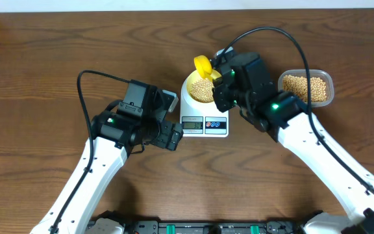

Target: Scoop item into bowl and weigh 50g on scale

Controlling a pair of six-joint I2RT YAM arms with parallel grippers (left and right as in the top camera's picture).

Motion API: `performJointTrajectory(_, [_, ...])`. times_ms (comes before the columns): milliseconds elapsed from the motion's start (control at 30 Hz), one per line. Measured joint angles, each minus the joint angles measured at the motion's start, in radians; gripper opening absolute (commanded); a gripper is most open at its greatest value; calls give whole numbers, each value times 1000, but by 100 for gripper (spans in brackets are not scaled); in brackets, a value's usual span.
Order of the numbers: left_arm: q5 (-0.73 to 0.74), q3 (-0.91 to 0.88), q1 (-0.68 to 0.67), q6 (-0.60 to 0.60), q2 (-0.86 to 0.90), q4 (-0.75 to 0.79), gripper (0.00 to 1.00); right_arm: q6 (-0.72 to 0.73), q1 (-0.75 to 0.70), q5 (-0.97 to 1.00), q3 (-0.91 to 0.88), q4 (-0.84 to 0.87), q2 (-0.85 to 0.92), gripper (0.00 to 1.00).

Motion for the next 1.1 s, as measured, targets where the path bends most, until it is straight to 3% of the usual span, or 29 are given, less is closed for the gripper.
performJointTrajectory(700, [77,0,0,-10,0,30,89,52,-42,-2,1,-47,-78,1])
performJointTrajectory(1100, [77,0,0,-10,0,31,89,120,-305,-9,7,-316,-299,1])
